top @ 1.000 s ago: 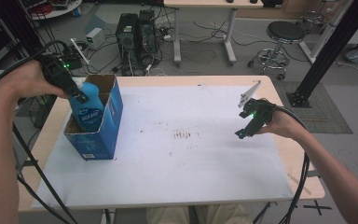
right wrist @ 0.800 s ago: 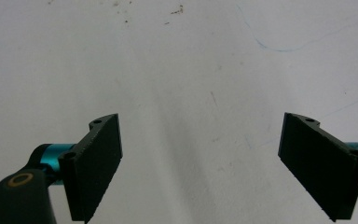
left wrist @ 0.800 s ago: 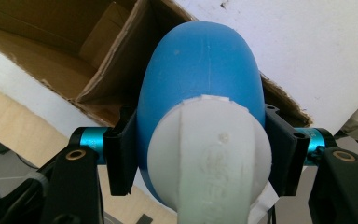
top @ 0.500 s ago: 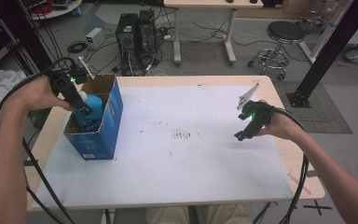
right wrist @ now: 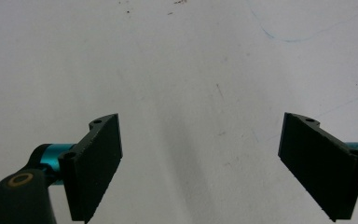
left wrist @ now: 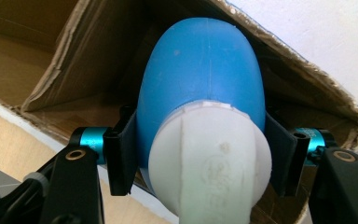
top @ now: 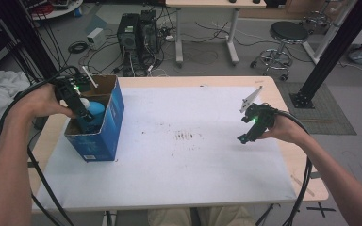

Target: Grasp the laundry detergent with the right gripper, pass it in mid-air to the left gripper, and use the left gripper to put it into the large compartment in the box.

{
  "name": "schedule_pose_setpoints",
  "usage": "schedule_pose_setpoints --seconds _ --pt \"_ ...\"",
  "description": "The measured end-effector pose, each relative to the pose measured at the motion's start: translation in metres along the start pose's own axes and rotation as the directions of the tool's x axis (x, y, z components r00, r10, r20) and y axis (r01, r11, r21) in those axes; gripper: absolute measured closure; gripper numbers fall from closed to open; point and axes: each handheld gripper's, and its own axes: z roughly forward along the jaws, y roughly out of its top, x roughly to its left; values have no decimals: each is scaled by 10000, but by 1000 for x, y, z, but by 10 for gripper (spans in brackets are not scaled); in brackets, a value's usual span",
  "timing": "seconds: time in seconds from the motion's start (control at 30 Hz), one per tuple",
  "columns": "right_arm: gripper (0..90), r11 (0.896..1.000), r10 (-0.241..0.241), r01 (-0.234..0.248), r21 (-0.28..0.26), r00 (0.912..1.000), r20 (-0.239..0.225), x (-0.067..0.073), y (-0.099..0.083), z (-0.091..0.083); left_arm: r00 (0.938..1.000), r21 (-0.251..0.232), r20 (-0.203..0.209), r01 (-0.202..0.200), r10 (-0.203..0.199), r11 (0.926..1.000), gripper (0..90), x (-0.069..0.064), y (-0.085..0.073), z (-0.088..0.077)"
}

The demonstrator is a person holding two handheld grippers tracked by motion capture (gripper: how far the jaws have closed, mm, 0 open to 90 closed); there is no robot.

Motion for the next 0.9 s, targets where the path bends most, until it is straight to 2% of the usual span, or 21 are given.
schedule_pose_setpoints --seconds 0.3,0.63,0.9 --pt "127 10000 -3 3 8 10000 -11 1 -2 1 10000 108 -38 -59 59 9999 378 -1 -2 13" --pt "127 10000 14 -14 -4 10000 -7 3 -1 2 9996 58 -205 -206 207 9998 377 -5 -1 14" --pt "126 10000 -81 81 -6 10000 9 5 -2 2 9989 224 -390 -255 263 9994 374 -9 -1 14"
